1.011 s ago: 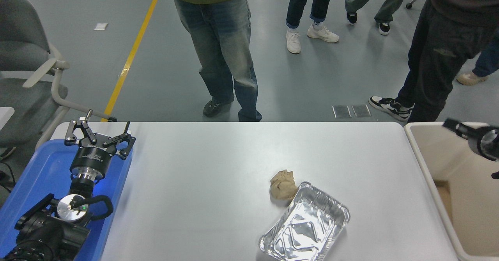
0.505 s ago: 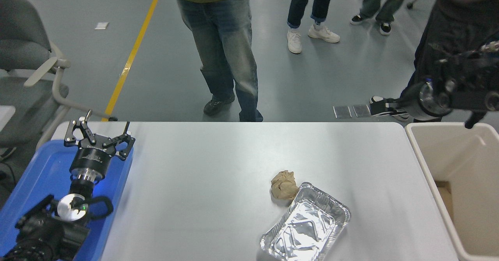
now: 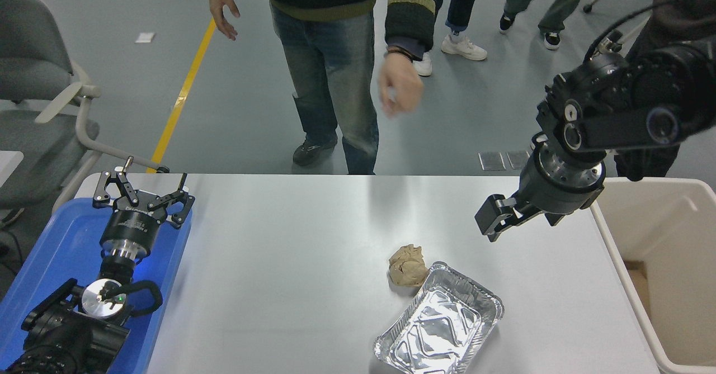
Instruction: Pick up paper cup place in dustbin
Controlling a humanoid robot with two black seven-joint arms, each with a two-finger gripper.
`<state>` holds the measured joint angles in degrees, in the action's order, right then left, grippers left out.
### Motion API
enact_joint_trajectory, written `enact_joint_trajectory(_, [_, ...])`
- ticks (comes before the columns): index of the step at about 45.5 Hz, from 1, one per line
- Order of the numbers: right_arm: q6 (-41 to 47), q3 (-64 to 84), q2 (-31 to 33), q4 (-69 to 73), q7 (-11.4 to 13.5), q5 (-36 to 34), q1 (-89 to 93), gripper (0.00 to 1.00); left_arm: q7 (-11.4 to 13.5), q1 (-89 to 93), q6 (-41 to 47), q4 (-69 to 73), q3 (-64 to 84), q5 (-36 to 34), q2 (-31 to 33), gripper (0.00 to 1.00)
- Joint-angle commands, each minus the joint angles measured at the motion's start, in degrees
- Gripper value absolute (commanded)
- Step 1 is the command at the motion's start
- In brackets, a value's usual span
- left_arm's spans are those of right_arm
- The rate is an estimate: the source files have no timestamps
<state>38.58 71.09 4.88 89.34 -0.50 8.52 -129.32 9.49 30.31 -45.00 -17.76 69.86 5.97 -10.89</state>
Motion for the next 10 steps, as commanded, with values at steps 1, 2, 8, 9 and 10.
enact_joint_trajectory(1, [3.4, 2.4, -1.6, 0.6, 0.0, -5.4, -1.6, 1.0, 0.0, -0.1, 0.0, 0.0, 0.0, 0.0, 0.0, 0.99])
enact_joint_trajectory(2, [3.4, 2.6, -1.6, 0.6, 0.0, -5.5, -1.6, 1.0, 0.0, -0.1, 0.0, 0.0, 0.0, 0.1, 0.0, 0.99])
enact_joint_trajectory(8, [3.0, 3.9, -1.5, 0.3, 0.0, -6.1, -1.6, 1.0, 0.0, -0.1, 0.0, 0.0, 0.0, 0.1, 0.0, 0.99])
enact_joint_trajectory(9, [2.9, 3.8, -1.5, 0.3, 0.0, -6.1, -1.6, 1.0, 0.0, -0.1, 0.0, 0.0, 0.0, 0.1, 0.0, 0.99])
enact_joint_trajectory(10, [2.7, 3.8, -1.5, 0.3, -0.1, -6.2, -1.6, 1.0, 0.0, -0.1, 0.0, 0.0, 0.0, 0.1, 0.0, 0.99])
